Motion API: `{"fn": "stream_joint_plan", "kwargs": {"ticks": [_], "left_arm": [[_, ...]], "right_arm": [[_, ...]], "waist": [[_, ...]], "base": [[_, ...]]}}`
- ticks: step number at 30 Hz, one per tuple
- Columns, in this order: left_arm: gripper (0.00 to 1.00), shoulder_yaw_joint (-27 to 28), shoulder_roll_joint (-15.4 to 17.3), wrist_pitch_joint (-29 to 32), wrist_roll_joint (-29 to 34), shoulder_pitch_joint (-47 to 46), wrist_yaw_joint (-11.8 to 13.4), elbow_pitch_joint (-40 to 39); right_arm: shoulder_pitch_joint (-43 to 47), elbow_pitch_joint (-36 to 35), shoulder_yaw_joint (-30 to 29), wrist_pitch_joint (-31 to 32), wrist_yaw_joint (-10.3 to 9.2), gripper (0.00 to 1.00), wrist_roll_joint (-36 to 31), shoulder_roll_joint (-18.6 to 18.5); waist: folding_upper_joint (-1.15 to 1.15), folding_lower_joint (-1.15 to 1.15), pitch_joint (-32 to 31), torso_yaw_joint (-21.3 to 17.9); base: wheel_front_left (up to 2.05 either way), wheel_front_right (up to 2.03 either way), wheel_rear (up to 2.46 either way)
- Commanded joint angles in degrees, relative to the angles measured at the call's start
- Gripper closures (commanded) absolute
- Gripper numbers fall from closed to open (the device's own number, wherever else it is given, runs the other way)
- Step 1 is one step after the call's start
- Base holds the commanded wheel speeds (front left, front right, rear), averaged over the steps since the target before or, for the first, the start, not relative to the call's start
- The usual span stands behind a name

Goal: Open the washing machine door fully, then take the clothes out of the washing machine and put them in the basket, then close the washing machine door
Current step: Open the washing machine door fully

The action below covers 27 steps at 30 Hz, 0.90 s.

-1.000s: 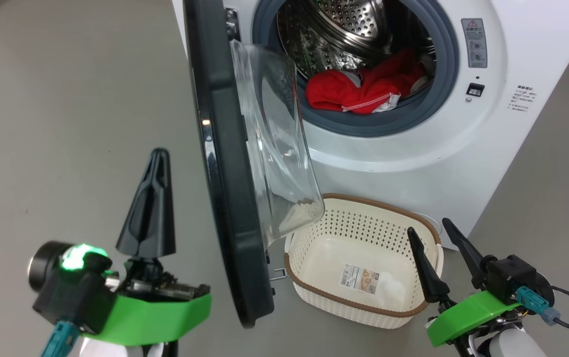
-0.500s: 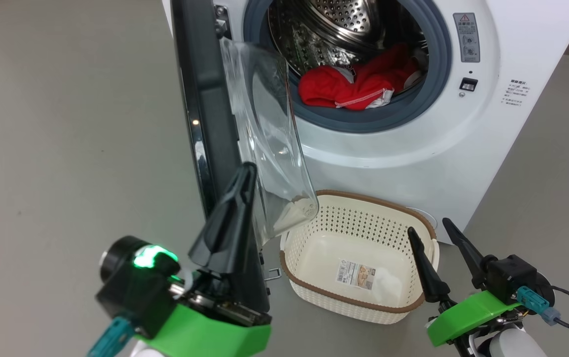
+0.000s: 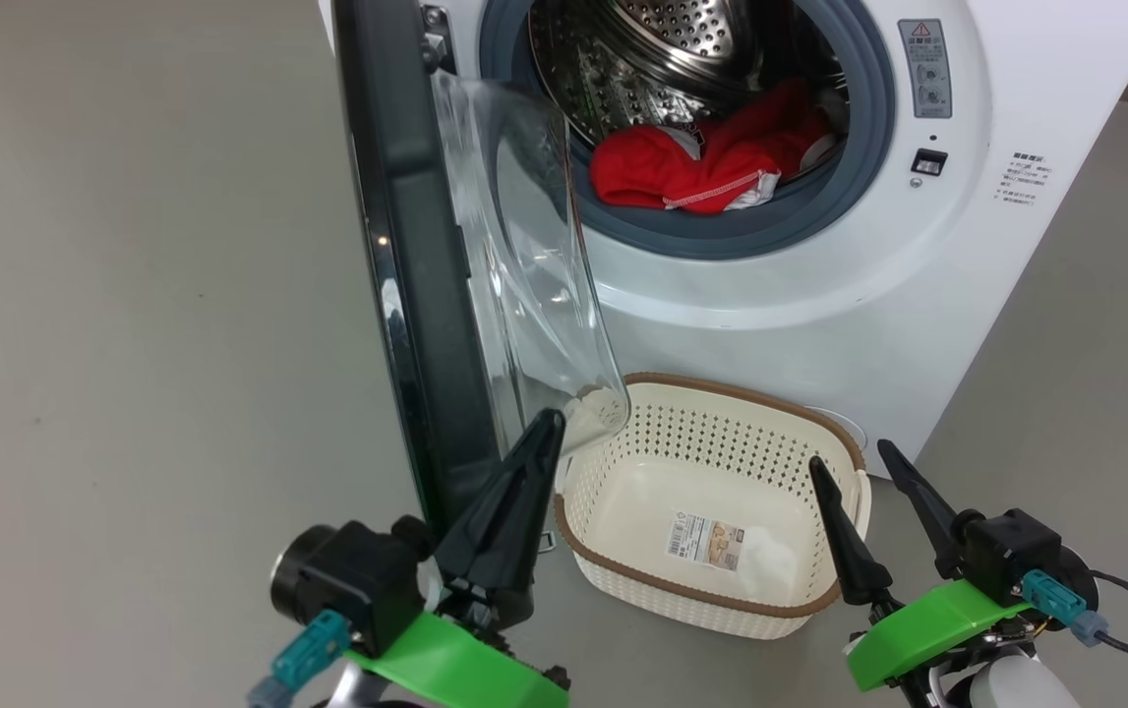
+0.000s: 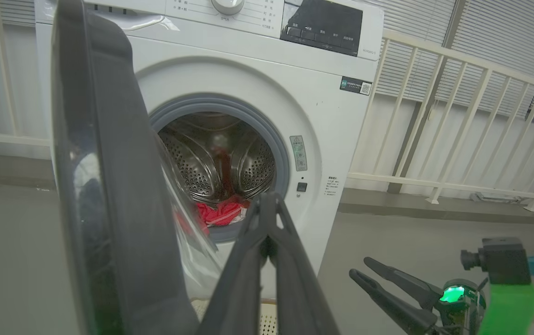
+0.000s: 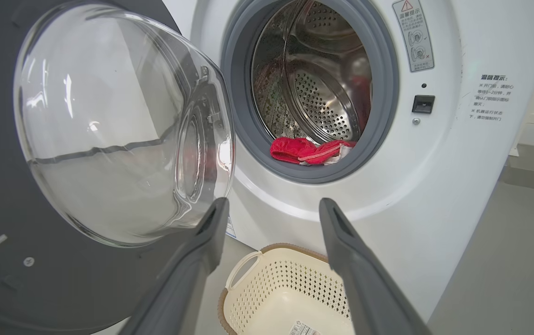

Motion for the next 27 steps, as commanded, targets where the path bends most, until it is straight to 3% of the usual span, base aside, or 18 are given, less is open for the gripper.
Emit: {"fn": "stream_joint_plan", "kwargs": {"ticks": [1, 16, 27], "left_arm": [[1.0, 1.5, 0.1, 0.0, -0.2, -0.7, 0.0, -1.0], [1.0, 1.0, 0.8, 2.6, -0.5, 0.5, 1.8, 6.5], [1.0, 3.2, 1.5, 2.7, -0.7, 0.7, 4.7, 7.7]], "right_arm": [[-1.7, -1.2, 1.3, -0.5, 0.36, 0.0, 0.5, 0.1], [-2.0, -0.9, 1.7, -0.5, 0.36, 0.0, 0.6, 0.1], [-1.9, -1.1, 1.4, -0.5, 0.36, 0.0, 0.0, 0.1]], "waist": [[0.0, 0.0, 0.0, 0.0], [0.0, 0.0, 0.3, -0.2], [0.0, 0.0, 0.6, 1.0]], "base": [[0.0, 0.0, 0.0], [0.0, 0.0, 0.0], [0.0, 0.0, 0.0]]}}
